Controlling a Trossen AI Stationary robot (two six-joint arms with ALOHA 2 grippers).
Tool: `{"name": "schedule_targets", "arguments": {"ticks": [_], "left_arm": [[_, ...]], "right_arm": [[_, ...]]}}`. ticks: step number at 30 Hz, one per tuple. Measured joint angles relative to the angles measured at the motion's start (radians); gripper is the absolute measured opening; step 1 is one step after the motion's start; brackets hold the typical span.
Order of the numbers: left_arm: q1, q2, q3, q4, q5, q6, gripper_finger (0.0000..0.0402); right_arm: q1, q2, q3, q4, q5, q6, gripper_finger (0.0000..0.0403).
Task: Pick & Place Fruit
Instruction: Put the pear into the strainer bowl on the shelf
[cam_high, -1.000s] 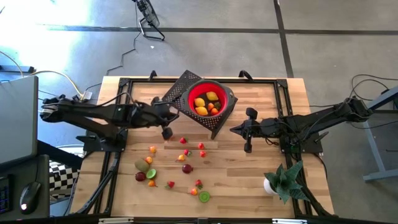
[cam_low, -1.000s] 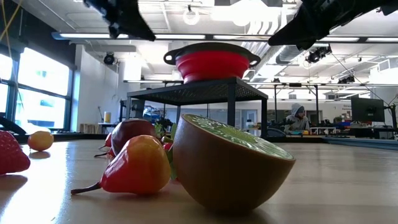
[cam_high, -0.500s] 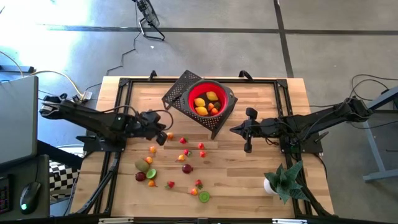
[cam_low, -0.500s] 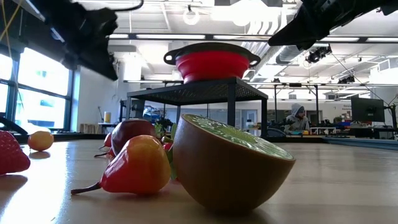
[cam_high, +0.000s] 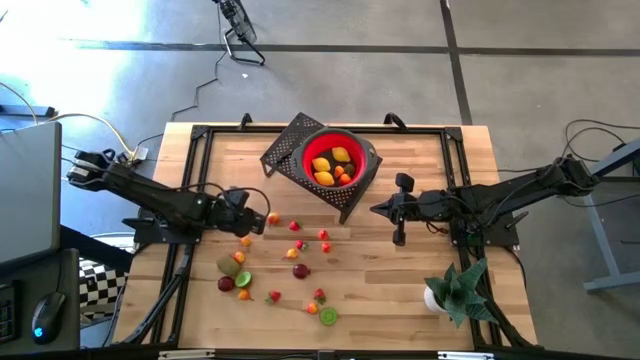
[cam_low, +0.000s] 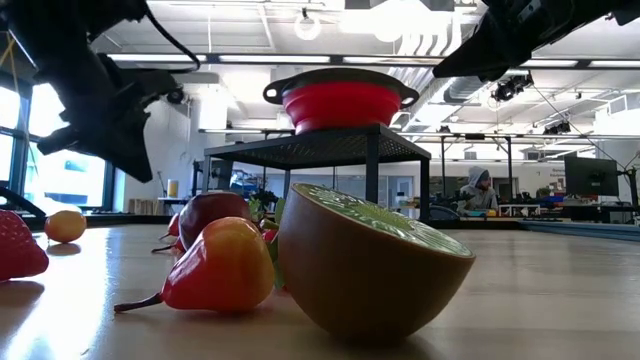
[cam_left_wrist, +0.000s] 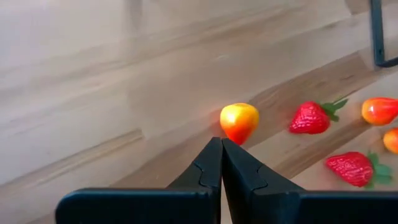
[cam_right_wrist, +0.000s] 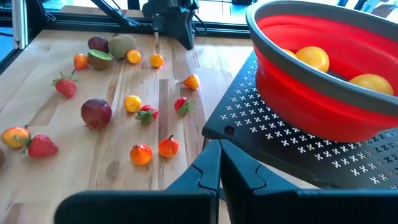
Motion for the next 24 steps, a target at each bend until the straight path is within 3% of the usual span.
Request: {"name": "schedule_targets", "arguments": {"ticks": [20, 24], "left_arm": [[0.001, 0.031, -0.005, 0.02, 0.023, 0.019, 0.0005], [0.001, 0.031, -0.005, 0.02, 0.031, 0.03, 0.0031]], "right_arm": [[0.0, 0.0, 0.0, -0.016, 0.0, -0.007, 0.0002], [0.0, 0.0, 0.0, -0.016, 0.0, -0.006, 0.0002]]}}
